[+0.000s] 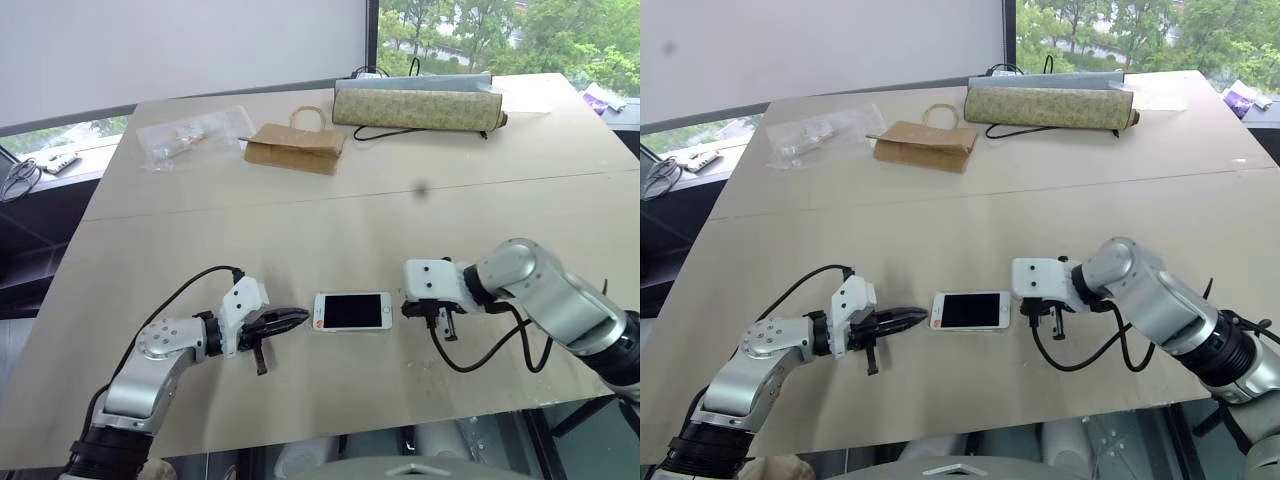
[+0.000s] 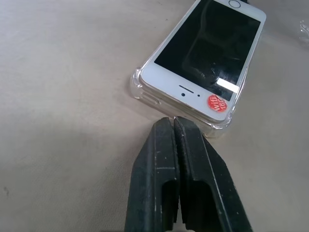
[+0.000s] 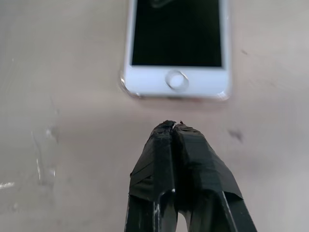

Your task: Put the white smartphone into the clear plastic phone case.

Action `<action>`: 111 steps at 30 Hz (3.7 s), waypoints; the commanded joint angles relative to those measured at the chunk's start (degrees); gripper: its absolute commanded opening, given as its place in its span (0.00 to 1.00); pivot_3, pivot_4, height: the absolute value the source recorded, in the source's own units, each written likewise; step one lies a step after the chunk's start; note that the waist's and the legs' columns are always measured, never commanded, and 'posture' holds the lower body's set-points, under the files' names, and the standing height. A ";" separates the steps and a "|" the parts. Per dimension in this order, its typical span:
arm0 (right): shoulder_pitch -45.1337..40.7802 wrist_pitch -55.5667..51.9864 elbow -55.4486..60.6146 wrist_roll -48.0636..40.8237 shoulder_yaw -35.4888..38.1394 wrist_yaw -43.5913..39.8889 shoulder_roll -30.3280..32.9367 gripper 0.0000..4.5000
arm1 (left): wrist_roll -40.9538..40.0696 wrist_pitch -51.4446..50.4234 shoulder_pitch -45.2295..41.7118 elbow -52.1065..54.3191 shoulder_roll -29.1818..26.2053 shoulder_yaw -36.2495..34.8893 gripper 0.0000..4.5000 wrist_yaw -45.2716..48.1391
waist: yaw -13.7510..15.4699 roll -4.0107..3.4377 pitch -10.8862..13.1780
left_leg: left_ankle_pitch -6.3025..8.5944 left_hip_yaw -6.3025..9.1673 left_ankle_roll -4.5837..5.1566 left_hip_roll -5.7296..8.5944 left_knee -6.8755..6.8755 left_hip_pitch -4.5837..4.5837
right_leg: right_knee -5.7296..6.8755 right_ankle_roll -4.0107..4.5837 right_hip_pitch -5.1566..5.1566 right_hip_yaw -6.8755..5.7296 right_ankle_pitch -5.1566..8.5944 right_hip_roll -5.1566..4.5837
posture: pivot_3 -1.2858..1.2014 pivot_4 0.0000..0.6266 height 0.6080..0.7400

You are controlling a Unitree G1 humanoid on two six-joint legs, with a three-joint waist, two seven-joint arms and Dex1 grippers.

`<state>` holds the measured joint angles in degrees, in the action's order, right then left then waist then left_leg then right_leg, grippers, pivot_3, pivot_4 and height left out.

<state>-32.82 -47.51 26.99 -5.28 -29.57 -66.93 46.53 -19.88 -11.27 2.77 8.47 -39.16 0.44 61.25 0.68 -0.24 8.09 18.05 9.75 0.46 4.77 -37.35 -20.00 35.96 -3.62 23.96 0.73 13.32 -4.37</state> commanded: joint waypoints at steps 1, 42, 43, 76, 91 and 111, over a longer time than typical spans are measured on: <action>0.53 -2.36 3.31 -3.30 4.29 0.78 -0.03 0.00 | -0.74 -0.64 0.02 2.73 -0.83 -0.65 0.02 -0.03 | -0.03 0.00 0.00 | 0.00 -0.01 0.00 0.00 0.00 0.00 | 0.00 0.00 0.00 0.01 0.00 0.00 | 0.52 0.24 1.00; -0.43 -0.38 1.17 -2.27 -1.41 5.69 -3.04 0.00 | -0.10 1.82 -0.13 -0.02 -1.00 -0.64 0.02 1.27 | -0.03 0.01 0.01 | 0.00 -0.03 0.00 0.00 -0.06 0.00 | 0.03 0.01 0.00 0.01 -0.01 0.00 | 0.52 0.24 1.00; -0.55 -0.46 1.20 -2.37 -1.43 5.72 -3.42 0.00 | -0.06 2.00 -0.11 -0.19 -0.98 -0.63 0.02 1.33 | -0.03 0.01 0.01 | 0.00 -0.03 0.00 0.00 -0.06 0.00 | 0.03 0.01 0.00 0.01 -0.01 0.00 | 0.52 0.24 1.00; -6.61 1.24 -6.34 0.37 -9.32 2.83 -14.22 0.00 | 0.14 4.58 1.60 -1.48 0.58 0.24 0.02 1.23 | -1.86 0.07 -0.12 | 0.00 -0.17 -0.01 -0.07 -0.10 0.37 | 0.66 0.03 0.00 0.23 -0.01 0.12 | 0.52 0.24 1.00; -4.53 2.63 -7.61 0.07 -6.36 2.17 -15.70 0.00 | 0.01 3.51 2.82 0.48 0.63 -0.71 0.02 1.10 | -2.58 0.06 -0.13 | -0.02 -0.23 -0.04 -0.14 -0.10 0.48 | 0.79 0.11 0.01 0.31 -0.06 0.20 | 0.52 0.24 1.00; 9.42 2.76 5.06 -10.38 13.15 10.50 -12.33 0.00 | -16.93 -11.69 -1.63 12.11 -4.41 -7.54 0.02 3.18 | -1.36 0.12 -0.08 | -0.03 -0.53 -0.05 -0.10 -0.13 -0.19 | 0.71 0.10 0.68 0.52 -0.06 0.15 | 0.52 0.24 1.00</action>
<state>-23.73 -44.92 29.38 -14.25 -18.42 -56.88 33.61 -37.25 -21.94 2.36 19.07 -43.37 -8.56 65.08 -0.68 -0.11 8.01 18.02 9.21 0.41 4.67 -37.48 -20.19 36.67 -3.52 24.64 1.25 13.26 -4.21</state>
